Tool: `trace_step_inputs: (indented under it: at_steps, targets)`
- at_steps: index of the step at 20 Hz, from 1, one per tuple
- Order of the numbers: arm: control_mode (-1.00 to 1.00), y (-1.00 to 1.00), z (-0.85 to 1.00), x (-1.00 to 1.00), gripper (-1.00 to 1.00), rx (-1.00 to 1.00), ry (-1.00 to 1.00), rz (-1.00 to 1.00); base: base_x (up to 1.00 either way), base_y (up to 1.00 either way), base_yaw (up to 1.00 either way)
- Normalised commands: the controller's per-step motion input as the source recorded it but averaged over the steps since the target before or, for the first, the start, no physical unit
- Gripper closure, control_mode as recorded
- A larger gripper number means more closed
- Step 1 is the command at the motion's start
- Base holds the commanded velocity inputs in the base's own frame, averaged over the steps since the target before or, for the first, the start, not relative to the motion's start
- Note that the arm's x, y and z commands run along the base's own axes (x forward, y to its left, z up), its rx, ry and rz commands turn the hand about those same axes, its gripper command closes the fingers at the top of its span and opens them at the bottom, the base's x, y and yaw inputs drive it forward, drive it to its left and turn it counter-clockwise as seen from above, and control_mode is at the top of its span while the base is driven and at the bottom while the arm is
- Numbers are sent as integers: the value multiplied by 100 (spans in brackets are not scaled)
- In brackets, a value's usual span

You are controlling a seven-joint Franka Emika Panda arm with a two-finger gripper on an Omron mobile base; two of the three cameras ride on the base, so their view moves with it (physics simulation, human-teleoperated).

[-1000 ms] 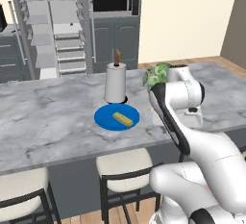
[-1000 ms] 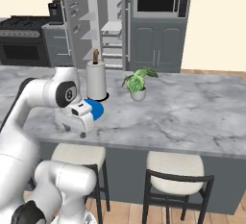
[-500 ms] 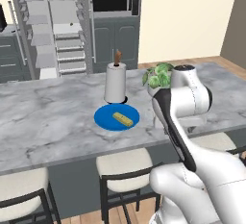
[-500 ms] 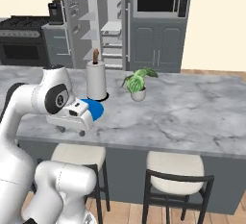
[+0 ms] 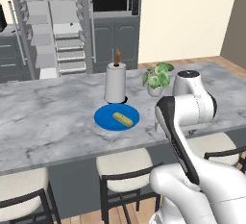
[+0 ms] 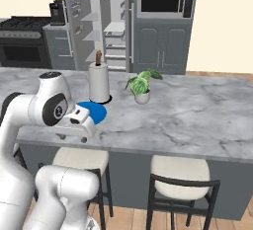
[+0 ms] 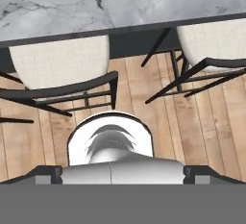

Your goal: Retrieve the butter from the fridge and place it on a plate on the dining table. Then retrieve the butter knife by the fridge and place it near the plate.

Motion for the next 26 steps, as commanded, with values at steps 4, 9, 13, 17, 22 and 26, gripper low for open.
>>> trace_step_inputs:
  at_steps: [4, 9, 13, 17, 22, 26]
  targets:
    - [100, 16, 0, -13, -100, 0, 0, 4, -10, 10, 2]
    - [100, 0, 0, 0, -100, 0, 0, 0, -65, 75, 12]
    - [100, 0, 0, 0, -100, 0, 0, 0, -29, 99, 3]
    - [100, 0, 0, 0, -100, 0, 0, 0, 0, 100, 0]
    - [100, 0, 0, 0, -100, 0, 0, 0, 0, 100, 0]
    - [100, 0, 0, 0, -100, 0, 0, 0, 0, 100, 0]
